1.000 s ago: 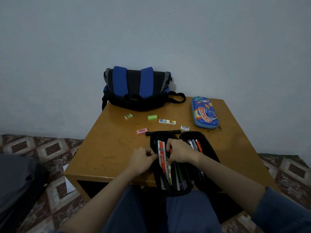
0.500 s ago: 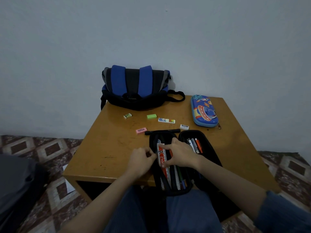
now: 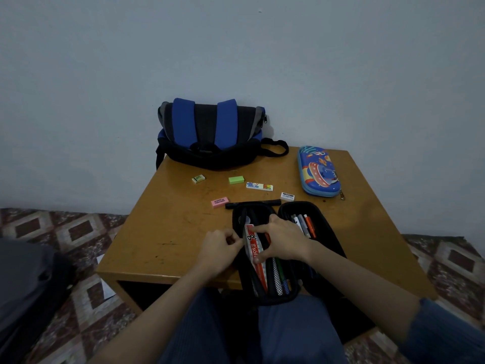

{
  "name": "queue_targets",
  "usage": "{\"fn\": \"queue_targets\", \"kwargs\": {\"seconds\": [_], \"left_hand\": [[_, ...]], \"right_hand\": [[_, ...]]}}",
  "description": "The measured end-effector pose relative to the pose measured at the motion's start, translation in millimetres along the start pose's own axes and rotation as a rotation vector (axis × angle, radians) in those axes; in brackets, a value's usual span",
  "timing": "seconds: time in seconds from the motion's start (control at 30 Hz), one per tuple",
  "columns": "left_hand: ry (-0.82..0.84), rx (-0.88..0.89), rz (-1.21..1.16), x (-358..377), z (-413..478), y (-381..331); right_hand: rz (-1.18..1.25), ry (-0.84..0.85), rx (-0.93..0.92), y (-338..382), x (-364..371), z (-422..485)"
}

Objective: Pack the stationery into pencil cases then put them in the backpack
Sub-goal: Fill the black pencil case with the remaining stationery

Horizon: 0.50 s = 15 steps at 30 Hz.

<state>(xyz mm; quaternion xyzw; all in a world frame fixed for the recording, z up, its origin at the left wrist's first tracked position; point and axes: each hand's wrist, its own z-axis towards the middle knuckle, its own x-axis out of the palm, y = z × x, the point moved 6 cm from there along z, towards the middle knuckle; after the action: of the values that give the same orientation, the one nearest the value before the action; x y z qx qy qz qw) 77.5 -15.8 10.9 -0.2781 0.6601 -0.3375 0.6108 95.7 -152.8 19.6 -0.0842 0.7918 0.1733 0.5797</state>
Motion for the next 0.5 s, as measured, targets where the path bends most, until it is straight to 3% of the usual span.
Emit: {"fn": "queue_targets", "kwargs": {"seconds": [0.1,0.37,0.5], "left_hand": [[0.046,-0.003,-0.028,2.5,0.0,-0.2],[0.022,0.007,0.016,2.2,2.8,5.6],[0.009,-0.004,-0.051,-0.5,4.1,7.6]], "right_hand": [[0.094,-0.026,-0.015,-2.1,-2.5,-1.3],[-0.044,0.055,-0.041,1.4,-0.3,-0.9],[0.033,0.043,-0.027,-0.7,-3.7,-0.5]]}}
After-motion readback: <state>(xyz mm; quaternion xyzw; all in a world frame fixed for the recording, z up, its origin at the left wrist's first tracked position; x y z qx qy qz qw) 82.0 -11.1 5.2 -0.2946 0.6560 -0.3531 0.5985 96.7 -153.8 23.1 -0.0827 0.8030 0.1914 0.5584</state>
